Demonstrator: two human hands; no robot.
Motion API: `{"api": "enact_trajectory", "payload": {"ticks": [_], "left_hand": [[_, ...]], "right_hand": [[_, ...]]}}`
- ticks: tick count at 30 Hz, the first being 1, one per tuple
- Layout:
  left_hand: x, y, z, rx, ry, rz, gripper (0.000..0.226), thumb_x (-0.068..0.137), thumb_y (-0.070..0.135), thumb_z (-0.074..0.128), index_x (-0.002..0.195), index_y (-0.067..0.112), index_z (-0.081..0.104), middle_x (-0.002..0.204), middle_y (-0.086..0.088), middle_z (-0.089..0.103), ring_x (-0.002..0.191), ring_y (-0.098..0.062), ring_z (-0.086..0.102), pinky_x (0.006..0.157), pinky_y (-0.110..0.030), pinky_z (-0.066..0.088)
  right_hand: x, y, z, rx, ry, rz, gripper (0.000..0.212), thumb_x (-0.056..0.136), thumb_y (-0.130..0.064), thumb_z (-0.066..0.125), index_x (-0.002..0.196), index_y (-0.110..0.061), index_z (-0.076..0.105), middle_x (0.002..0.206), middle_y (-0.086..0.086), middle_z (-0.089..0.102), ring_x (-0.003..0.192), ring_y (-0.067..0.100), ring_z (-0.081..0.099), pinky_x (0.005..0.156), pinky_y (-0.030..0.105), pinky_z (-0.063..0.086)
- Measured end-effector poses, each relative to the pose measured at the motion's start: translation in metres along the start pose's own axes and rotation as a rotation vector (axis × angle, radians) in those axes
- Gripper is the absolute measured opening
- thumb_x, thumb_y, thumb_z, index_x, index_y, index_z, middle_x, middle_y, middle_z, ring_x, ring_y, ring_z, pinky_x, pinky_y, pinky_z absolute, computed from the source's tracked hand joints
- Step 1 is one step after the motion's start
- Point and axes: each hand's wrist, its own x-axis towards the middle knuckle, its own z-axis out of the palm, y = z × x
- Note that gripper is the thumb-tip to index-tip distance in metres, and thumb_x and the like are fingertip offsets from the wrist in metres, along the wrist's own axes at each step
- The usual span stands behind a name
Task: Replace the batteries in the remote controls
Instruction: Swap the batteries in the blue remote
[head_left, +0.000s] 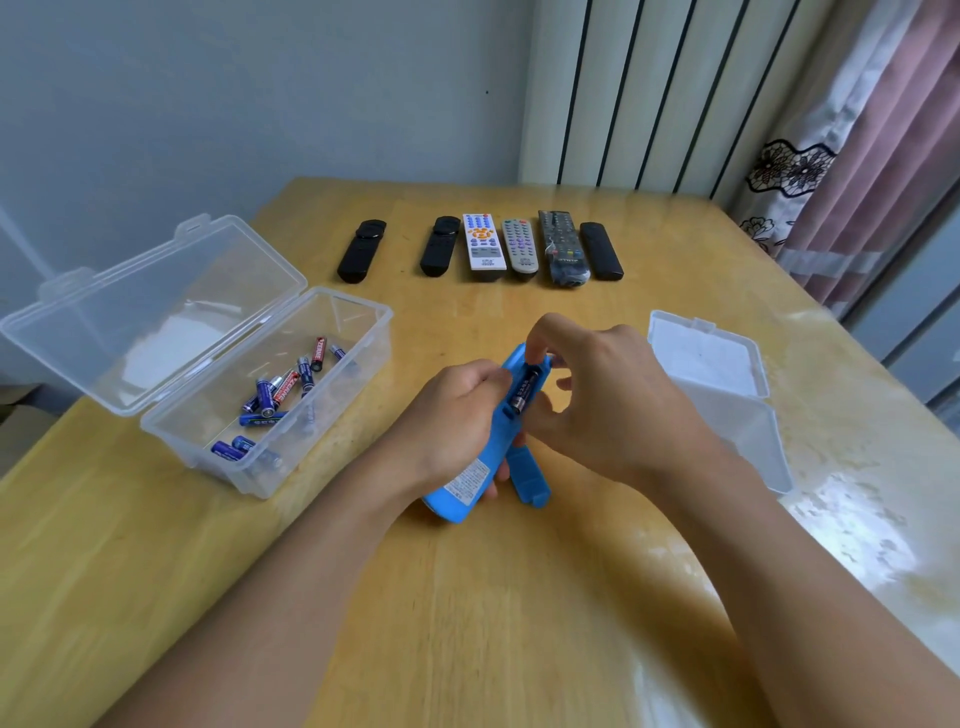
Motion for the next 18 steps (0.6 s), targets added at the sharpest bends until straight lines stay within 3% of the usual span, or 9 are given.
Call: {"api": "enact_trajectory", "payload": {"ticks": [6, 14, 18], "left_hand": [[-0.0019, 0.0026, 0.0006, -0.039, 0.006, -0.025, 0.031, 0.109, 0.033, 0.038, 0.106, 0.011, 0.060, 0.070, -0.012, 0.060, 0.047, -0.022, 0.061, 0.043, -0.031, 0.051], [-0.0019, 0.0022, 0.0036, 0.031, 0.029, -0.013, 0.033, 0.110, 0.035, 0.037, 0.095, 0.014, 0.057, 0.076, -0.013, 0.059, 0.053, -0.026, 0.062, 0.047, -0.034, 0.052], [0.0000, 0.0018, 0.0026, 0.033, 0.047, -0.005, 0.033, 0.109, 0.034, 0.037, 0.100, 0.011, 0.060, 0.073, -0.010, 0.060, 0.052, -0.025, 0.062, 0.046, -0.034, 0.053]], "right_hand": [[0.0015, 0.0027, -0.0006, 0.107, -0.061, 0.039, 0.029, 0.075, -0.034, 0.076, 0.102, -0.023, 0.072, 0.095, -0.005, 0.073, 0.092, 0.019, 0.066, 0.075, 0.040, 0.059], [0.0014, -0.0016, 0.0019, 0.019, -0.033, 0.011, 0.027, 0.074, -0.031, 0.076, 0.099, -0.024, 0.071, 0.087, -0.006, 0.070, 0.085, 0.019, 0.065, 0.072, 0.039, 0.059], [0.0021, -0.0048, 0.0060, 0.004, -0.021, 0.028, 0.023, 0.075, -0.027, 0.068, 0.098, -0.023, 0.071, 0.085, -0.006, 0.070, 0.081, 0.021, 0.063, 0.075, 0.039, 0.057]]}}
